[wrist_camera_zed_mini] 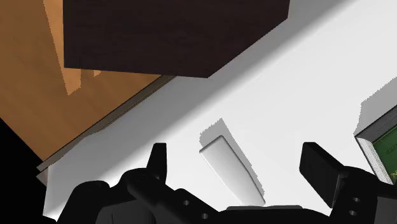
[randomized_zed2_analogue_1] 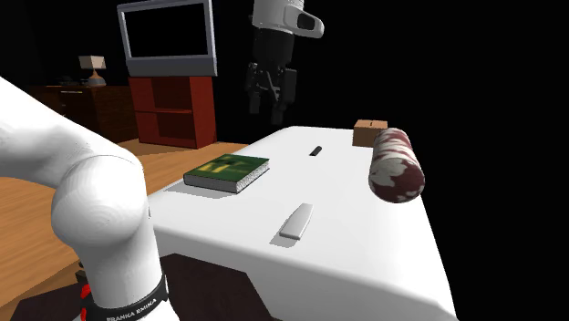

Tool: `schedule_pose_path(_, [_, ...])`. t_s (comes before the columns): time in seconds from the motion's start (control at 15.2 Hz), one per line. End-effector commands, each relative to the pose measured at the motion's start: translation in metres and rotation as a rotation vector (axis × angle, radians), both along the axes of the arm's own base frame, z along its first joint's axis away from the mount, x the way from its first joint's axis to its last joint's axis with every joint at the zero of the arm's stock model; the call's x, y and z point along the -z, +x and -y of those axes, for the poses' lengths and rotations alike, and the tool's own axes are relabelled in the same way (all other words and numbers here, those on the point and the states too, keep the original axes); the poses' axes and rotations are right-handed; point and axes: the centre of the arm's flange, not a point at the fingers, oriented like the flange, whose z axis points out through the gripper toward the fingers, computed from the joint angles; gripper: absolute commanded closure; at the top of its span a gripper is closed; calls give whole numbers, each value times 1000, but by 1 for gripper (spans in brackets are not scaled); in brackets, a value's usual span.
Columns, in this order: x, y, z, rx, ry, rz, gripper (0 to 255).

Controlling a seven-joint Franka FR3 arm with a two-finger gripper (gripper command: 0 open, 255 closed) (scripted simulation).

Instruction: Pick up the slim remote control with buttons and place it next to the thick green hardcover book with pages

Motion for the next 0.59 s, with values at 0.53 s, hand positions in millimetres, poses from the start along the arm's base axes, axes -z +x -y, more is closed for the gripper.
schedule_pose_path(0.53, [86,49,-33,-163,-19,39,0])
